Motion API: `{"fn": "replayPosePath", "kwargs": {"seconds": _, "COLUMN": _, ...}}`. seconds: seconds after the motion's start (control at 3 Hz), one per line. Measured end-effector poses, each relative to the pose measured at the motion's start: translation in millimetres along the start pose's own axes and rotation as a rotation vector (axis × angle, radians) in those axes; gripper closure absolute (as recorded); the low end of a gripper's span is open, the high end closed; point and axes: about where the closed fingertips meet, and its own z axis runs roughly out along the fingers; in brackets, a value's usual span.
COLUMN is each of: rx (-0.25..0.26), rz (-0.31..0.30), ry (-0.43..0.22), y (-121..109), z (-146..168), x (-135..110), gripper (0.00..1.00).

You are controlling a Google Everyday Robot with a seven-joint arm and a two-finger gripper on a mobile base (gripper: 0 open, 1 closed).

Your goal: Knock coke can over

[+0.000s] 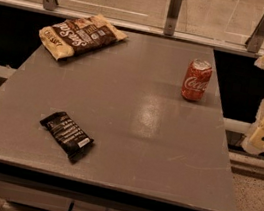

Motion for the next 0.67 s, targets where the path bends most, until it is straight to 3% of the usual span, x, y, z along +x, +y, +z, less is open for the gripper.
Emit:
{"fn": "replayPosePath", "kwargs": {"seconds": 0.33, "rx": 0.0, "rz": 0.0, "ry": 0.0, "y": 0, "z": 0, "x": 0, "gripper": 0.0}}
{"fn": "replayPosePath", "kwargs": {"seconds": 0.67, "rx": 0.008, "rz": -0.009, "ry": -0.037, "y": -28, "z": 20, "x": -4, "gripper": 0.0}}
